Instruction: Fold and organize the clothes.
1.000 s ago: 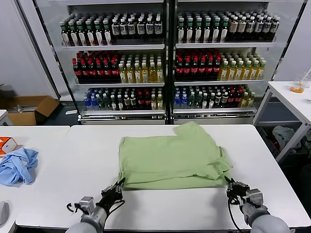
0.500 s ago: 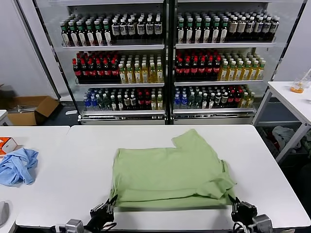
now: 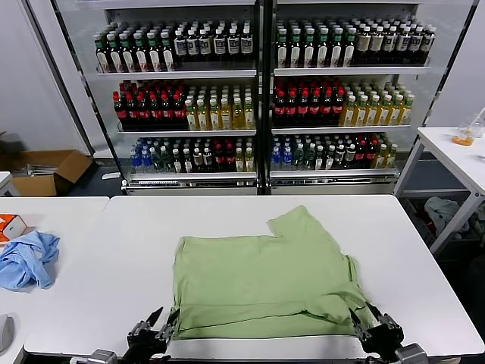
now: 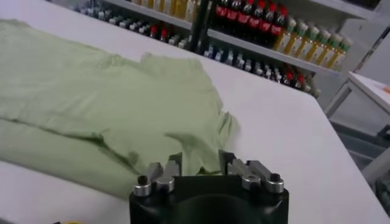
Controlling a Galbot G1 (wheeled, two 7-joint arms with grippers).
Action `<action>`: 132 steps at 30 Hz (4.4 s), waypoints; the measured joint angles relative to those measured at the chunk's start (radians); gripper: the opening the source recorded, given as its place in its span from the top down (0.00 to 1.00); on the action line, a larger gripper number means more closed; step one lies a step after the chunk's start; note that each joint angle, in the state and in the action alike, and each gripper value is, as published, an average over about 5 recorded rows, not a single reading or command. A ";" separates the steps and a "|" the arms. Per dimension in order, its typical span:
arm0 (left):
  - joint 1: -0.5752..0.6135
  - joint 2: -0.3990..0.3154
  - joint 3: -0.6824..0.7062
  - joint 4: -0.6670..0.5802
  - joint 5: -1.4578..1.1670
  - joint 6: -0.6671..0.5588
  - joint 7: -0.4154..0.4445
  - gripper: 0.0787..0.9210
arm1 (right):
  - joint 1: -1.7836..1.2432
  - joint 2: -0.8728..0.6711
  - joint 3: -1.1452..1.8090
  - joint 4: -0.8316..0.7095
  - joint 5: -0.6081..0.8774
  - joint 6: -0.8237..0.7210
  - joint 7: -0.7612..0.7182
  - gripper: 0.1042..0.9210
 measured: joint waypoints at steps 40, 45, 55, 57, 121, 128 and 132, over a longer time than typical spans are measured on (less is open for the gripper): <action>-0.814 -0.004 0.345 0.635 -0.076 0.031 -0.080 0.12 | 1.210 0.183 -0.653 -0.831 0.257 -0.129 0.029 0.12; -0.866 -0.014 0.376 0.694 -0.074 0.032 -0.079 0.12 | 1.278 0.228 -0.678 -0.930 0.273 -0.132 0.019 0.12; -0.907 -0.024 0.409 0.746 -0.073 0.029 -0.071 0.12 | 1.348 0.307 -0.710 -1.094 0.289 -0.135 -0.004 0.12; -0.910 -0.022 0.411 0.750 -0.073 0.026 -0.069 0.14 | 1.351 0.317 -0.713 -1.117 0.295 -0.135 -0.010 0.13; -0.453 0.081 0.170 0.260 -0.205 -0.066 0.053 0.99 | 0.702 0.041 -0.245 -0.338 0.364 -0.123 -0.048 1.00; -0.370 0.084 0.151 0.220 -0.188 -0.043 0.056 0.99 | 0.567 0.042 -0.175 -0.269 0.353 -0.131 -0.027 1.00; -0.338 0.084 0.151 0.216 -0.170 -0.025 0.058 0.99 | 0.526 0.049 -0.162 -0.255 0.338 -0.133 -0.014 1.00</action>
